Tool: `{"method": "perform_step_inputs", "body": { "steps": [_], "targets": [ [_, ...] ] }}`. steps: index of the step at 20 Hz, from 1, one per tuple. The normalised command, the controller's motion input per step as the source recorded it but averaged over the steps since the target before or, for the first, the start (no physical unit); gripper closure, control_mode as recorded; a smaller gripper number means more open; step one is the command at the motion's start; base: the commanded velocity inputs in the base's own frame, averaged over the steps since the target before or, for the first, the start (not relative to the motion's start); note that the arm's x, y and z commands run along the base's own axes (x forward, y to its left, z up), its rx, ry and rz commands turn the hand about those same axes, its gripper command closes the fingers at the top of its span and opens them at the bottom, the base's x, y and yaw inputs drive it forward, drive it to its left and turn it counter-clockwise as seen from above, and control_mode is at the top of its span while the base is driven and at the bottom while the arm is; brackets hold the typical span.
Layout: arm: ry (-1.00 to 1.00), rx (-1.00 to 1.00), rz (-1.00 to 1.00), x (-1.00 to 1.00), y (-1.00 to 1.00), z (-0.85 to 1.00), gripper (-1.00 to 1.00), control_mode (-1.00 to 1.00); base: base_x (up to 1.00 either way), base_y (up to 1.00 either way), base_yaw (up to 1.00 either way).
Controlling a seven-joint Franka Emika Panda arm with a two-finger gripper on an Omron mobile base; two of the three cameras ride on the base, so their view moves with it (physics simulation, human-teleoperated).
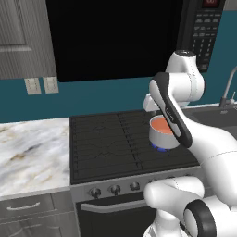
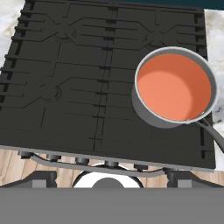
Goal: Wait until the marinara sauce is simmered to a deep red color and then turn off the stove.
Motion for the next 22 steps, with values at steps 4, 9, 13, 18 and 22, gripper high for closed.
{"method": "perform_step_inputs", "body": {
  "steps": [4, 9, 13, 18, 22],
  "targets": [
    [0.00, 0.00, 0.00, 0.00, 0.00, 0.00, -1.00, -1.00, 0.00, 0.00, 0.00],
    [0.00, 0.00, 0.00, 0.00, 0.00, 0.00, -1.00, -1.00, 0.00, 0.00, 0.00],
    [0.00, 0.00, 0.00, 0.00, 0.00, 0.00, -1.00, -1.00, 0.00, 0.00, 0.00],
    [0.00, 0.00, 0.00, 0.00, 0.00, 0.00, -1.00, -1.00, 0.00, 0.00, 0.00],
    [0.00, 0.00, 0.00, 0.00, 0.00, 0.00, -1.00, -1.00, 0.00, 0.00, 0.00]
  ]
}}
